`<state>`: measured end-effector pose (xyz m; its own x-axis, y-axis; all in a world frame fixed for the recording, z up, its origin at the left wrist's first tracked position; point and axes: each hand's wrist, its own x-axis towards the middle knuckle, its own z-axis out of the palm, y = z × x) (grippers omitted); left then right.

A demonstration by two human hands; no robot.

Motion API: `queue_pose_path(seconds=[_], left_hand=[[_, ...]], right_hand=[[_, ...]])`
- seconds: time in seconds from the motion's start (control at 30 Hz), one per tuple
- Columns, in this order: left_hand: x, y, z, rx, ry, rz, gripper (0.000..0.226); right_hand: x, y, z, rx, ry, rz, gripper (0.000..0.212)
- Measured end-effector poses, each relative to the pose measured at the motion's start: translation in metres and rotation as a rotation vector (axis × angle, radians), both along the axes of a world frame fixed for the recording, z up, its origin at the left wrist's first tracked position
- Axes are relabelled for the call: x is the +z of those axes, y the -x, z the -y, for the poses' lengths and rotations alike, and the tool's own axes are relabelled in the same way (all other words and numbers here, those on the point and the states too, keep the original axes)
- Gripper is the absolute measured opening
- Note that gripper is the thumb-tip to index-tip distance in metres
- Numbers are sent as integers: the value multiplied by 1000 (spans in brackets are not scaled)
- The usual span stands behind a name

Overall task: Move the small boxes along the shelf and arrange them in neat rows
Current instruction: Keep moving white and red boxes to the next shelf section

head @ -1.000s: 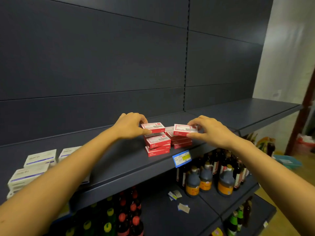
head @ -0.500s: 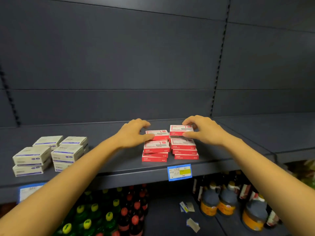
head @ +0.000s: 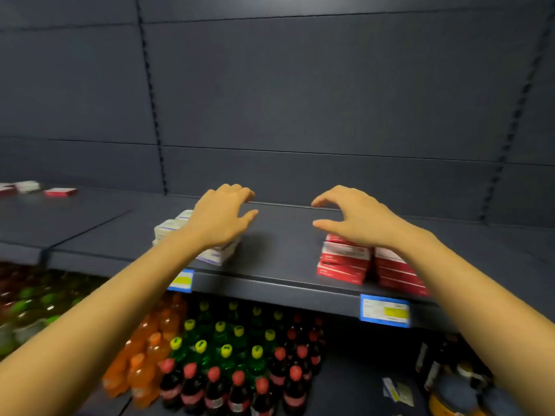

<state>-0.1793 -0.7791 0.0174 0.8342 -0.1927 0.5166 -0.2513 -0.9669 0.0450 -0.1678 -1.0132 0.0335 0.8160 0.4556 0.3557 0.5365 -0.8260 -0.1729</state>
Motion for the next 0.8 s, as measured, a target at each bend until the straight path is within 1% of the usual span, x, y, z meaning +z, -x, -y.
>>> queue_pose_path(seconds=[0.17,0.33,0.53,0.8], left_hand=[[-1,44,-88,240,45,-59,43],[-7,89,-173,421,90,-111,43],[-6,128,-268,536,90,-117,42],[-11,150,-402,580,36,-151,41]], right_hand=[[0,-2,-100,253,-14,29,40],[-5,5,-193,403,21,-1,41],[-2,19,-306,530,29,-17,41],[-16,21,-452,543,45,-66,41]])
